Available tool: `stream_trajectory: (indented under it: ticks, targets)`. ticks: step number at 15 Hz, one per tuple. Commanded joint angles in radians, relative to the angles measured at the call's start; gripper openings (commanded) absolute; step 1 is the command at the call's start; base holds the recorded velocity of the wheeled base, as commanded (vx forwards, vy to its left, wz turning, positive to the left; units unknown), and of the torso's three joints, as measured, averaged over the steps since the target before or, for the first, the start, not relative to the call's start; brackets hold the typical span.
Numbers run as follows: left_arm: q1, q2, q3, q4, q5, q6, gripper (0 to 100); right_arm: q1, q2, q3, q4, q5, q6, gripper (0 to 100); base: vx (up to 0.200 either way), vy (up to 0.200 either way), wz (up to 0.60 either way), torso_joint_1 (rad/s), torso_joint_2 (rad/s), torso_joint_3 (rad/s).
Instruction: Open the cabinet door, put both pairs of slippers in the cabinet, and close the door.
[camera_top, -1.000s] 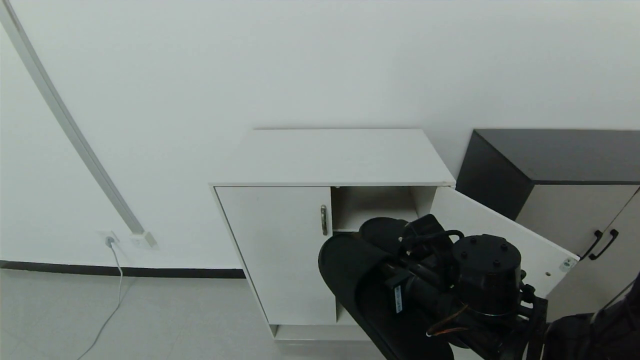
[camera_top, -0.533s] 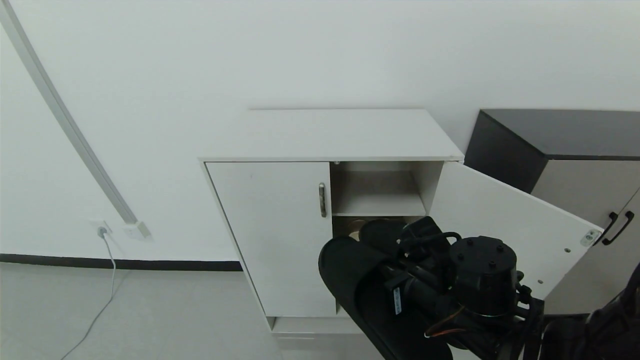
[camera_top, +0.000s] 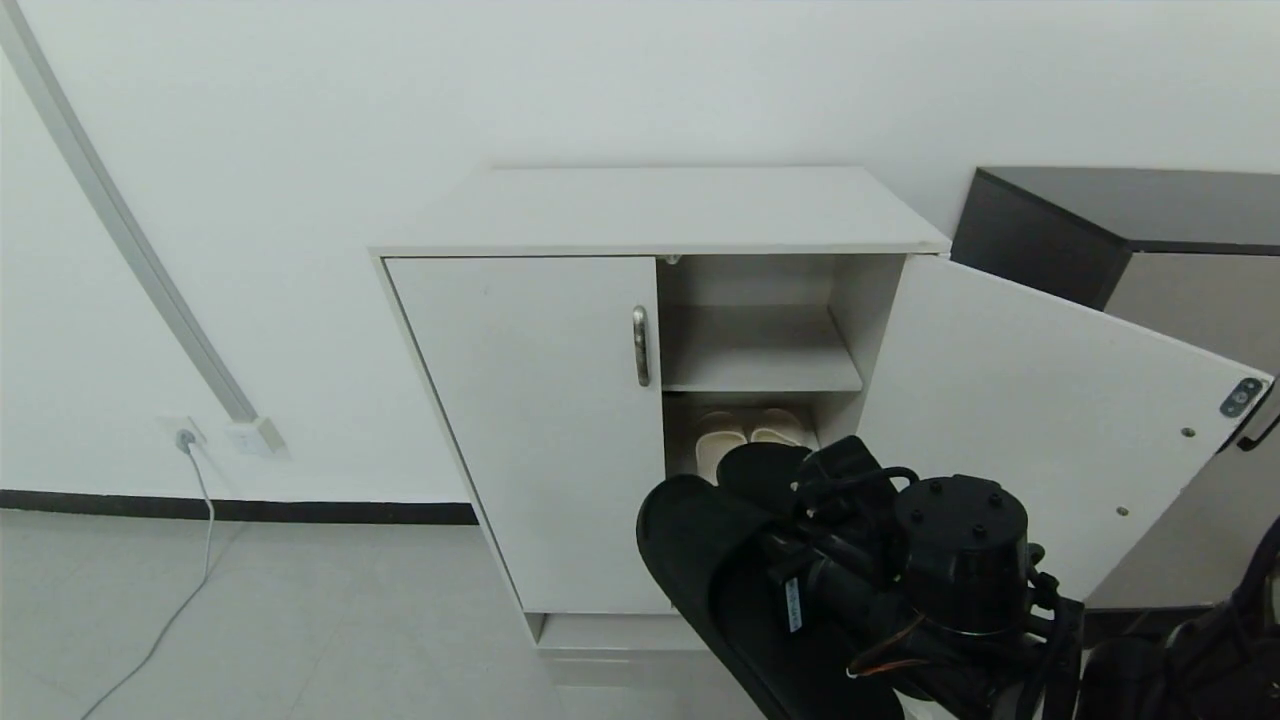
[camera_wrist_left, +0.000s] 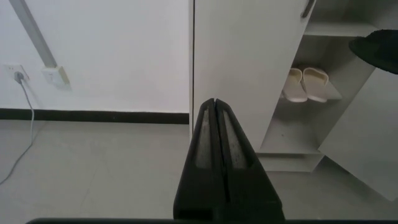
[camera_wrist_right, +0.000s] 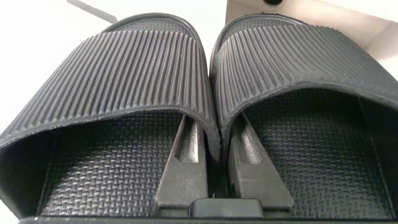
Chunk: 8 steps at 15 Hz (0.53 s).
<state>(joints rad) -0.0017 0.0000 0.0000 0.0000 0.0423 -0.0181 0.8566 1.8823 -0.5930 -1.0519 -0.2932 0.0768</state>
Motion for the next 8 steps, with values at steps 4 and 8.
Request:
stream_trajectory:
  ticks: [4,8]
  targets:
    - [0.000,0.000,0.000,0.000,0.001,0.000,0,-0.001,0.012,-0.001,0.000,0.000,0.001,0,0.000,0.000,0.00,-0.135,0.47,0.328]
    - [0.000,0.000,0.000,0.000,0.001,0.000,0,0.001,0.012,-0.001,-0.002,0.000,0.000,0,0.000,0.000,0.00,-0.099,0.46,0.350]
